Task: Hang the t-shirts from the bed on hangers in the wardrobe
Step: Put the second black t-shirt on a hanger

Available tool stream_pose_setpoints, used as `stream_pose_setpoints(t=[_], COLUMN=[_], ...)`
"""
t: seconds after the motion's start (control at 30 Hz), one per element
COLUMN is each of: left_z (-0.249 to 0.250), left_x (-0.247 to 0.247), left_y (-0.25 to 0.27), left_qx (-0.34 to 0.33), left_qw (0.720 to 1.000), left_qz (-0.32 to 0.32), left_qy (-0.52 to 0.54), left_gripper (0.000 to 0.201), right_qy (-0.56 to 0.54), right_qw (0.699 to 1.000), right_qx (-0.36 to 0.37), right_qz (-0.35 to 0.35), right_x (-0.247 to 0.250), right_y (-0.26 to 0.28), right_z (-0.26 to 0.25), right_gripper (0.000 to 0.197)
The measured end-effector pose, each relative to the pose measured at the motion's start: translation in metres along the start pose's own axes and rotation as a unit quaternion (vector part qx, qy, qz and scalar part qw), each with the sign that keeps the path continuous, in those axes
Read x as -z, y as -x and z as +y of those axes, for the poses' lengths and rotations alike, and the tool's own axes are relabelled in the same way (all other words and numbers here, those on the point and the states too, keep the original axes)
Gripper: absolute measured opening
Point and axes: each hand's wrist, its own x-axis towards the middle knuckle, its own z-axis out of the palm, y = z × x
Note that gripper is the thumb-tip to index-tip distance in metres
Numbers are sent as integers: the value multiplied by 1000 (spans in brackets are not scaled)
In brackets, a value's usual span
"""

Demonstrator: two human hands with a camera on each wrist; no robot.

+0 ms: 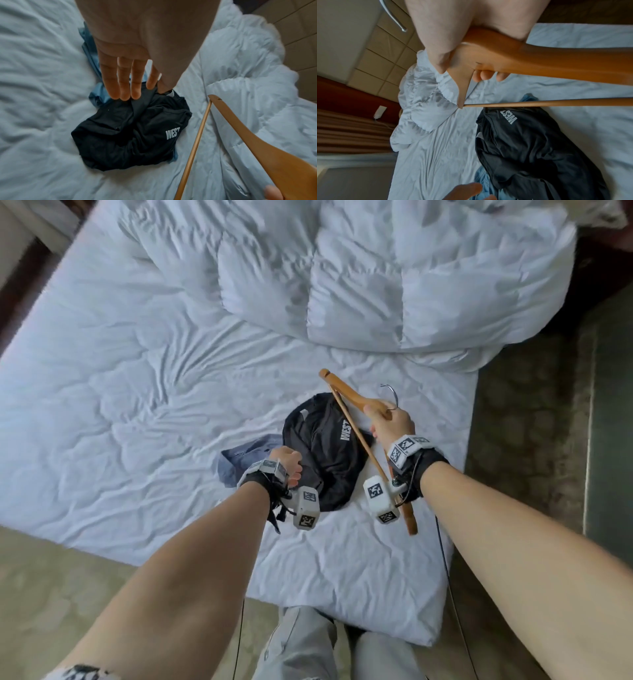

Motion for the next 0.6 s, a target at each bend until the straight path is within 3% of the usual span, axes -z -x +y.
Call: stream_pose_setpoints(t=[0.1,0.17,0.27,0.33,0.4,0.47,0.6], left_z=[-4,-14,-33,-26,-10,-7,-5], left_x=[-5,-6,-9,-15,-17,-14,0], left_y=[-44,-82,-149,-148,-125,-127,-119], left_qx=[38,50,66,73,42,31,41], left_qw=[999,996,993,991,988,980,960], left_qz=[19,48,73,63,33,34,71], left_qy=[-14,-49,-69,-91,-146,-192,-269], left_gripper=[29,23,55,63,55,43,39], right_qy=[-12,-21,-22,-31,-39,-43,-47], right_qw=[1000,999,998,997,996,995,994], right_qx=[-24,-36,-40,-45,-53,-61,-63], right_qz=[15,21,35,53,66,71,70], right_x=[-17,-27,-38,-45,-51,-56,-65], right_y=[-18,-27,-44,-57,-69,-76,-82], right_z=[7,13,26,38,49,56,58], right_gripper=[40,31,23,35,45,43,37])
